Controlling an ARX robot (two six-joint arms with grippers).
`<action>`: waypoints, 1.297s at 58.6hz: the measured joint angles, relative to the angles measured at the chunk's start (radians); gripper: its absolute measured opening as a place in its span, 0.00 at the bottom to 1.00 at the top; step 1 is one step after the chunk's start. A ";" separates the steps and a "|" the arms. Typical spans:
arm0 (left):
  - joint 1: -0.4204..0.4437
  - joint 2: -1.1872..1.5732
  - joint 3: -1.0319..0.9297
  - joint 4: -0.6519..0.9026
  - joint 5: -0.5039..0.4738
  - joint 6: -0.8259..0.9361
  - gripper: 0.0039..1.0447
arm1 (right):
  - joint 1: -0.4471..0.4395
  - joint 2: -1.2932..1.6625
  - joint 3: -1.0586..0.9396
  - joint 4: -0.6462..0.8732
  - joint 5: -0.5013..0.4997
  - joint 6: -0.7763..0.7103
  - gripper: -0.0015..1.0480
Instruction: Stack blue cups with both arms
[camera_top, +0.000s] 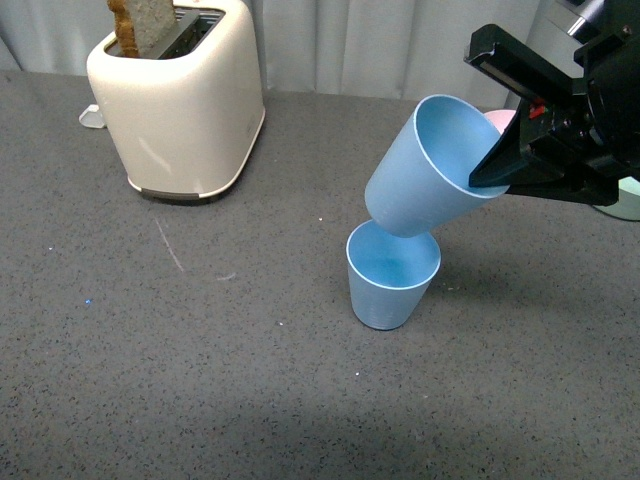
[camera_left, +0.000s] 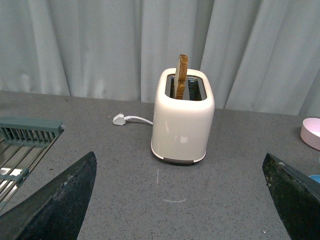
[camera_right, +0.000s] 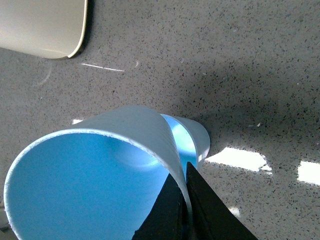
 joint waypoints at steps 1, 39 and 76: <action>0.000 0.000 0.000 0.000 0.000 0.000 0.94 | 0.001 0.001 0.000 0.000 0.000 0.000 0.01; 0.000 0.000 0.000 0.000 0.000 0.000 0.94 | 0.023 0.018 -0.002 0.054 0.029 -0.002 0.49; 0.000 -0.001 0.000 -0.002 -0.001 0.000 0.94 | -0.048 -0.148 -0.584 1.393 0.531 -0.420 0.37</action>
